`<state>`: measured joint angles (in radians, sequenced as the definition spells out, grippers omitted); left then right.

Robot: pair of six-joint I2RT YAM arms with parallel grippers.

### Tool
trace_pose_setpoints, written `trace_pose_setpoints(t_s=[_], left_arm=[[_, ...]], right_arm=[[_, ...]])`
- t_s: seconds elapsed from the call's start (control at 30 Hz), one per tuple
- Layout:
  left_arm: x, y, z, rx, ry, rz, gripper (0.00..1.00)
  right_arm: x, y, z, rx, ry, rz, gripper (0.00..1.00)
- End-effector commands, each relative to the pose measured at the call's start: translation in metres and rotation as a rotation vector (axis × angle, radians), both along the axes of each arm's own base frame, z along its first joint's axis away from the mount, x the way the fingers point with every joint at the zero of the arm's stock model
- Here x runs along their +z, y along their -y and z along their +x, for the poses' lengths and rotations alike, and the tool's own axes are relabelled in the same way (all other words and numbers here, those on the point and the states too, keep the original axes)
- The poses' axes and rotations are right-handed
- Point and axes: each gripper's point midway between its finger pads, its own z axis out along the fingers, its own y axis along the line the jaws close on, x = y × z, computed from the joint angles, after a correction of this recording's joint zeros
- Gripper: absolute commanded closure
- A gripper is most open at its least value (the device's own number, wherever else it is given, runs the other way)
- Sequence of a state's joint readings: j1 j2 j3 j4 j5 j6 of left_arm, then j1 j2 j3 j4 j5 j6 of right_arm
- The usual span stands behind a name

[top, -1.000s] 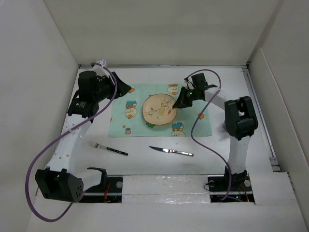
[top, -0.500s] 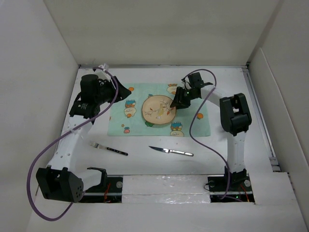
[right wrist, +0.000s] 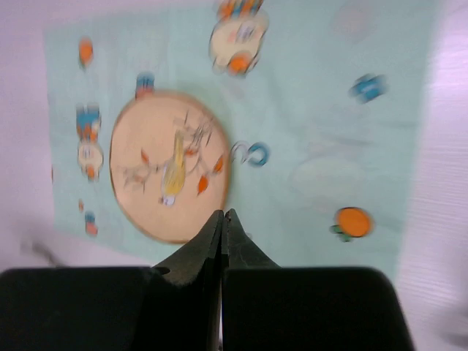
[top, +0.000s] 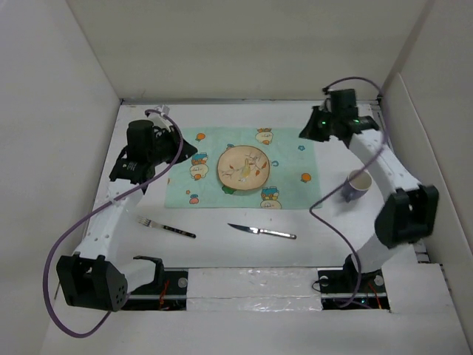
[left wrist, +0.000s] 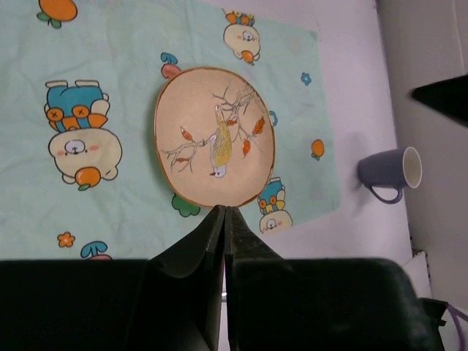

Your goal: Set the dinner table for one person

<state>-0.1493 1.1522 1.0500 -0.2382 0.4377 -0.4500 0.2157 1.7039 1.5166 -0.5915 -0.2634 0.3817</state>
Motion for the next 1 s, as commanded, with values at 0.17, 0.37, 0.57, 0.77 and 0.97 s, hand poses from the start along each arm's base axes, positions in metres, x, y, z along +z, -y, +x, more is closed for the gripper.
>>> trace_pose_setpoints(t_s=[0.17, 0.37, 0.57, 0.77, 0.97], left_arm=[[-0.031, -0.002, -0.015, -0.017, -0.047, 0.026, 1.0], [-0.046, 0.009, -0.02, -0.076, -0.085, -0.013, 0.73], [-0.046, 0.013, -0.016, -0.093, -0.091, -0.025, 0.69], [-0.05, 0.012, -0.012, -0.094, -0.1, -0.013, 0.68], [-0.049, 0.011, -0.01, -0.088, -0.095, -0.008, 0.68]], right_arm=[[0.038, 0.203, -0.076, -0.665, 0.093, -0.32, 0.75], [-0.003, 0.211, -0.095, -0.64, -0.055, -0.317, 0.44], [-0.041, 0.199, -0.098, -0.582, -0.154, -0.303, 0.44], [-0.078, 0.191, -0.089, -0.561, -0.228, -0.297, 0.52], [-0.089, 0.199, -0.071, -0.577, -0.239, -0.329, 0.67]])
